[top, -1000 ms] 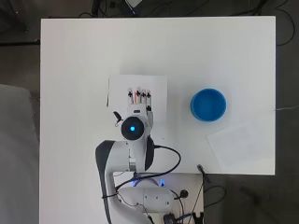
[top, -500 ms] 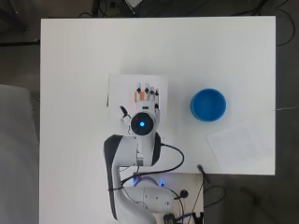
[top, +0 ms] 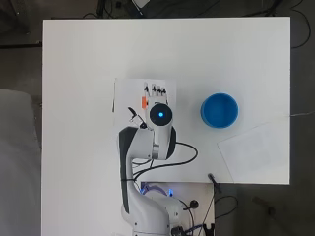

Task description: Teleoperate dual arm-hand system to pick and place objects

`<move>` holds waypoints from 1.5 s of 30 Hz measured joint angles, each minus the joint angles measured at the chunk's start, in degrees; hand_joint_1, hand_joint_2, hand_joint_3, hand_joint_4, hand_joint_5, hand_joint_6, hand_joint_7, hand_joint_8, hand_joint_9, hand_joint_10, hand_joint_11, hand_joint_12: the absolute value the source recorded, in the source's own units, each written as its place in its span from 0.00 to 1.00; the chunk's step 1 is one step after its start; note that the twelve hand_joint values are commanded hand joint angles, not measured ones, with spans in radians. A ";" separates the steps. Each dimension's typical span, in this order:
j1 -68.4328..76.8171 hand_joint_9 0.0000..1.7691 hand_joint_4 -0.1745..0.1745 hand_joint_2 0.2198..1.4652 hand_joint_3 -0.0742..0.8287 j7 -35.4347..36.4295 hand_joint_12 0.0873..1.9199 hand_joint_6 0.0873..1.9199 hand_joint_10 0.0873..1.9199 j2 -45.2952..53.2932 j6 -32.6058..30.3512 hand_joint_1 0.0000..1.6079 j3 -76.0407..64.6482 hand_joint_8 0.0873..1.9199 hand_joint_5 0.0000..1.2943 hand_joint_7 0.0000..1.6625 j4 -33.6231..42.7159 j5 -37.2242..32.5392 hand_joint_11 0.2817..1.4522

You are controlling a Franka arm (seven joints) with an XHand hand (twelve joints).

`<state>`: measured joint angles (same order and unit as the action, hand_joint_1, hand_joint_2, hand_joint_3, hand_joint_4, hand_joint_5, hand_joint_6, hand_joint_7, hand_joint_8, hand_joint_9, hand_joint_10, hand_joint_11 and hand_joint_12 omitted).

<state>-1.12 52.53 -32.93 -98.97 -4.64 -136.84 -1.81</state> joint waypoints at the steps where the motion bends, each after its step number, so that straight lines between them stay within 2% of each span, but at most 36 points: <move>1: 0.04 0.26 0.76 0.57 0.09 0.45 0.00 0.00 0.00 0.35 -0.17 0.10 0.09 0.00 0.16 0.19 -0.08 -0.10 0.18; 9: 0.30 0.24 0.74 0.59 0.09 1.24 0.00 0.00 0.00 3.63 -1.72 0.10 0.80 0.00 0.20 0.20 -1.02 -0.64 0.17; 20: 0.21 0.24 0.70 0.60 0.09 -1.26 0.00 0.00 0.00 7.22 -5.23 0.06 0.70 0.00 0.18 0.20 -3.01 -1.77 0.17; 23: 0.13 0.25 0.70 0.60 0.08 -1.41 0.00 0.00 0.00 6.74 -7.12 0.05 0.68 0.00 0.18 0.20 -4.53 -1.70 0.20; 28: -0.04 0.29 0.75 0.59 0.08 -1.17 0.00 0.00 0.00 5.55 -12.25 0.07 0.51 0.00 0.26 0.25 -7.54 -1.53 0.22; 35: -0.20 0.29 0.76 0.58 0.07 -0.22 0.00 0.00 0.00 4.54 -18.89 0.09 0.02 0.00 0.25 0.24 -11.70 -1.80 0.23; 45: -0.20 0.28 0.74 0.61 0.09 3.37 0.00 0.00 0.00 4.49 -20.97 0.11 -1.32 0.00 0.24 0.23 -13.60 -3.93 0.22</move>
<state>-1.32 55.91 -28.45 -119.94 -5.96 -150.44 -5.74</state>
